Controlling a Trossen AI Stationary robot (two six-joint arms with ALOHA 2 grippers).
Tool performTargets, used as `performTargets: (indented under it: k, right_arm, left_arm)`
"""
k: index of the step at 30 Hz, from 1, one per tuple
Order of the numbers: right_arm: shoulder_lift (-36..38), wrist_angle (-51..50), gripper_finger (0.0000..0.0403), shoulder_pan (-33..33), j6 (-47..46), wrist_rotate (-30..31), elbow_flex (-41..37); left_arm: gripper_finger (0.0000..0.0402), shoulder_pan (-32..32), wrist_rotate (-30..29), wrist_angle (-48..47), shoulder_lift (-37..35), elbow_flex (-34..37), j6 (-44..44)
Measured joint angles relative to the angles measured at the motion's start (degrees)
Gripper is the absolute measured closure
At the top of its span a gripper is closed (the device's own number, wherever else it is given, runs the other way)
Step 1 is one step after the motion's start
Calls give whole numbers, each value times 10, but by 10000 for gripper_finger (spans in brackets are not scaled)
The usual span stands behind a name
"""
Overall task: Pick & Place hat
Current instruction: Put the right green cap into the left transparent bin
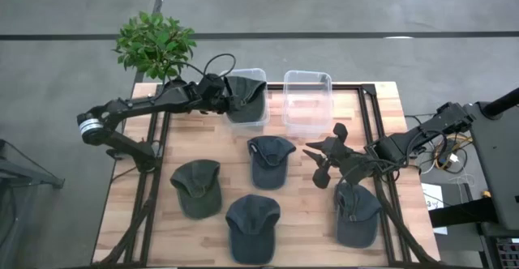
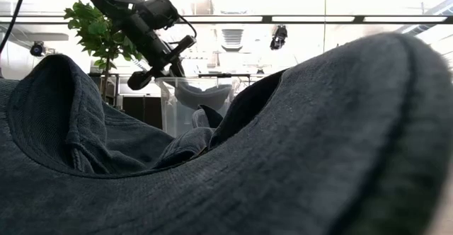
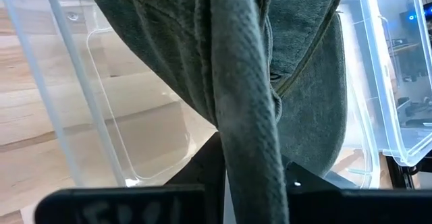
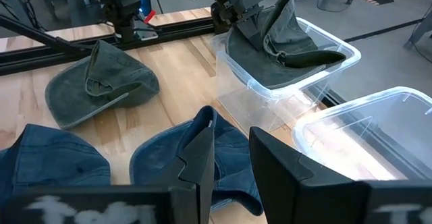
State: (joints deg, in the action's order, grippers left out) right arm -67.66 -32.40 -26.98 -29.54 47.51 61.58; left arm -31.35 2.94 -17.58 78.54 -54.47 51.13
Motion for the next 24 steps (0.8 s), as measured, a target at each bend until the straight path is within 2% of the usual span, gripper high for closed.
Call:
performTargets:
  k: [14,17,24]
  right_arm:
    - [0,1,312,0,0,0,0]
    - [0,1,312,0,0,0,0]
    - [0,2,312,0,0,0,0]
  left_arm:
    - [347,0,-10,0,0,0,-34]
    - [326,0,-10,1,0,1,-43]
    - [251,-1,-10,1,-1,1,-50]
